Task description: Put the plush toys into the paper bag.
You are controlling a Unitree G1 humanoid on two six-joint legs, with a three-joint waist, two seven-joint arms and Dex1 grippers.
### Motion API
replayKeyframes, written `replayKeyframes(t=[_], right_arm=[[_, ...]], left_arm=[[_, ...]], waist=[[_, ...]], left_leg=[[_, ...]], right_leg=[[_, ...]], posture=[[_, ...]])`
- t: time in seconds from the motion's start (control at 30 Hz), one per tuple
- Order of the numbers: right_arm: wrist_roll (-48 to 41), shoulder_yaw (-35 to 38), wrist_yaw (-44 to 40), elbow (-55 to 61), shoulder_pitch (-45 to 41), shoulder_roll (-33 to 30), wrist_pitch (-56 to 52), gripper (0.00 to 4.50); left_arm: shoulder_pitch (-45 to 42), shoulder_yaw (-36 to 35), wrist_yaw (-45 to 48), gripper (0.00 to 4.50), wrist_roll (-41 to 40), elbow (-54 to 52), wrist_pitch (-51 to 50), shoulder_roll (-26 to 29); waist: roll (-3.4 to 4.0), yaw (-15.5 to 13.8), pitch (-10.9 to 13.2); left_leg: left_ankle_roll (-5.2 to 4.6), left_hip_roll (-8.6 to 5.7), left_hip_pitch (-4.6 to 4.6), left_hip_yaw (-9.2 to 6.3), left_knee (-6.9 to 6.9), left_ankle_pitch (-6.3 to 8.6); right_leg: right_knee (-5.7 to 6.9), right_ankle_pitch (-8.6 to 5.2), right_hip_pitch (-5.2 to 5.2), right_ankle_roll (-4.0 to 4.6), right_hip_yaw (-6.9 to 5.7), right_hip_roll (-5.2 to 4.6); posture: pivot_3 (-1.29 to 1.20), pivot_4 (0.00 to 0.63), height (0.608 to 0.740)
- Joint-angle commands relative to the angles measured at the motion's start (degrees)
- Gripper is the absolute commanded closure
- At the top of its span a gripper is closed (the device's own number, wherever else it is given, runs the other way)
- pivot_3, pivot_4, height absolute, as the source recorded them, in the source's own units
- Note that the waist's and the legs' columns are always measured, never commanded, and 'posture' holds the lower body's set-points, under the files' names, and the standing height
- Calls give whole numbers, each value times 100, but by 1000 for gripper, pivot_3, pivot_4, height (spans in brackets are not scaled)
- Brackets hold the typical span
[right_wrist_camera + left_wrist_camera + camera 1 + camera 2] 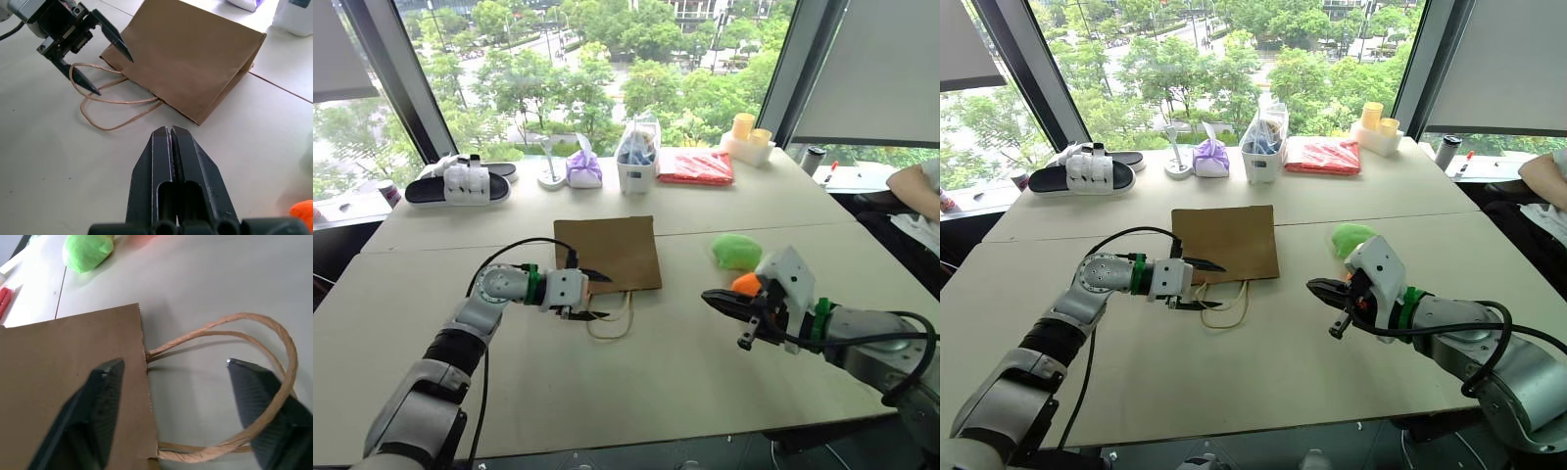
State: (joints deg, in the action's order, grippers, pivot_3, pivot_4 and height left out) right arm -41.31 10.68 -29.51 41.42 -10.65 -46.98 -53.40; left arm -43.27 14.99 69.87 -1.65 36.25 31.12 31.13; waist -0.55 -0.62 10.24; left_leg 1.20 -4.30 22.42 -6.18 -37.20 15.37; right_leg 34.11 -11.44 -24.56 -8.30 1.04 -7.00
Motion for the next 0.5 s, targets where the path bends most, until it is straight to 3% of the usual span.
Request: replayKeyframes(t=[0.03, 0.1, 0.13, 0.33, 0.5], right_arm=[[-47, 172, 133, 265, 15, 51, 29, 4500], [-78, 104, 227, 321, 14, 133, 11, 4500], [-72, 37, 281, 342, 8, 185, 3, 4500], [454, -845, 772, 94, -217, 713, 102, 4500], [1234, -1992, 1093, -606, -617, 1633, 524, 4500]], left_arm=[[-280, -110, 103, 3413, -64, 211, 209, -13], [-385, -199, 193, 4337, -228, 234, 54, -42], [-439, -253, 226, 4430, -323, 201, -93, -65], [-692, -629, 201, 4430, -1083, -655, -1713, -328], [-752, -784, 18, 4430, -1605, -1609, -3189, -536]], waist=[[0, -7, 0], [0, -15, 0], [0, -15, 0], [-4, 10, 1], [-3, 88, -2]], left_leg=[[0, 0, 0, 0, -2, 0], [0, -1, 1, 0, -5, 0], [0, -1, 1, -1, -5, 0], [0, -1, 1, -3, -8, 0], [0, 0, -2, -6, -8, 0]], right_leg=[[0, 0, 1, 0, 1, 0], [0, 0, 2, -1, 1, 0], [0, 0, 3, -1, 1, 0], [6, 0, 3, -2, -1, 1], [12, 0, 3, -2, -1, 7]], posture=[[0, 150, 740], [0, 150, 740], [0, 150, 740], [0, 150, 740], [0, 150, 740]])
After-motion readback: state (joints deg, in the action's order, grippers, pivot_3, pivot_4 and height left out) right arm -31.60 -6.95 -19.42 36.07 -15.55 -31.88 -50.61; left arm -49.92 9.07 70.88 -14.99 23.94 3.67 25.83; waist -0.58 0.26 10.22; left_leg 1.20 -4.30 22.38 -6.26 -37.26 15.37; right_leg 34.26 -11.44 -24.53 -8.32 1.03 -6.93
